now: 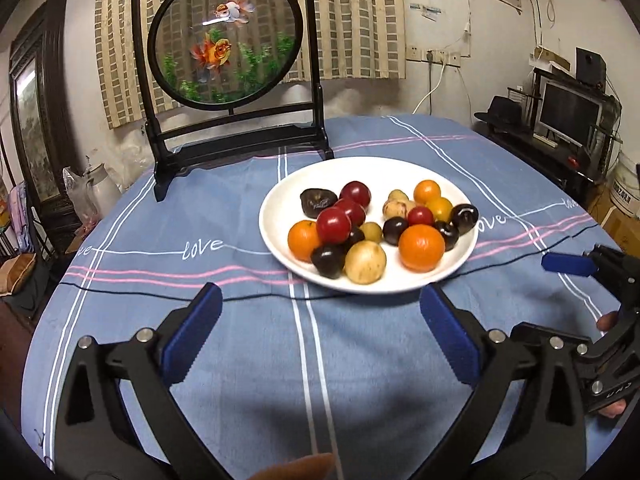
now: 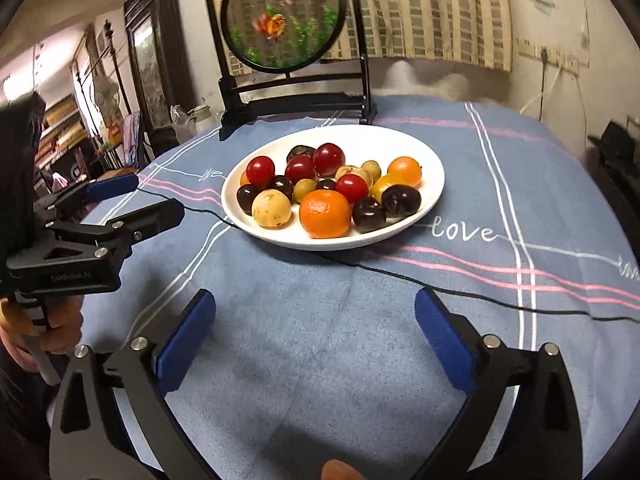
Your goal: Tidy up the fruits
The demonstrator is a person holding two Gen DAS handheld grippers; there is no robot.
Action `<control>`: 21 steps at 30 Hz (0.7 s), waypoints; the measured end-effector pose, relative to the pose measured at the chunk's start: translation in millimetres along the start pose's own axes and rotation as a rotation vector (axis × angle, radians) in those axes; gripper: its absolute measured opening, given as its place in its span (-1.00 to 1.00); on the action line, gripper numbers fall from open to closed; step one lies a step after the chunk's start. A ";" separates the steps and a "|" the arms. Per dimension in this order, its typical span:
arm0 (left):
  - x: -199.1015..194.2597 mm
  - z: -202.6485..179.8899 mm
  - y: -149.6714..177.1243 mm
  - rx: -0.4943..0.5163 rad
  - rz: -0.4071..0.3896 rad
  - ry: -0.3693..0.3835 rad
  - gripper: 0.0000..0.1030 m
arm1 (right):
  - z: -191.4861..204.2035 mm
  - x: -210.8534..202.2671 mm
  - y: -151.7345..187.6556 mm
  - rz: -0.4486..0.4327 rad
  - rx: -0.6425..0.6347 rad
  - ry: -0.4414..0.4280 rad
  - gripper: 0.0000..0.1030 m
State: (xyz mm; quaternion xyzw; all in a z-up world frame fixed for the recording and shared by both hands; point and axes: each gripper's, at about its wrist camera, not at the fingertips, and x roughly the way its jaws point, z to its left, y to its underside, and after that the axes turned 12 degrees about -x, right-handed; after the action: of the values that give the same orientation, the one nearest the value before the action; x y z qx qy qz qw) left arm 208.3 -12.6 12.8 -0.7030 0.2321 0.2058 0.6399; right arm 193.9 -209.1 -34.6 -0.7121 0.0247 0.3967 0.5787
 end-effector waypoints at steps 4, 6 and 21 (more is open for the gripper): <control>-3.6 3.4 6.7 0.000 0.002 -0.011 0.96 | 8.6 -1.3 2.5 0.000 -0.045 0.014 0.95; -4.7 6.0 10.2 -0.001 0.008 -0.016 0.96 | 10.0 -0.6 3.5 0.005 -0.052 0.014 0.95; -8.8 15.3 20.3 -0.029 0.020 -0.016 0.96 | 15.3 0.1 2.9 0.003 -0.079 0.027 0.95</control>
State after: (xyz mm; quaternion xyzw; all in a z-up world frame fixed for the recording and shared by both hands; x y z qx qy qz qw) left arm 189.4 1.7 0.1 -0.7082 0.2312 0.2210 0.6294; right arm 184.3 -197.1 -37.3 -0.7396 0.0178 0.3888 0.5491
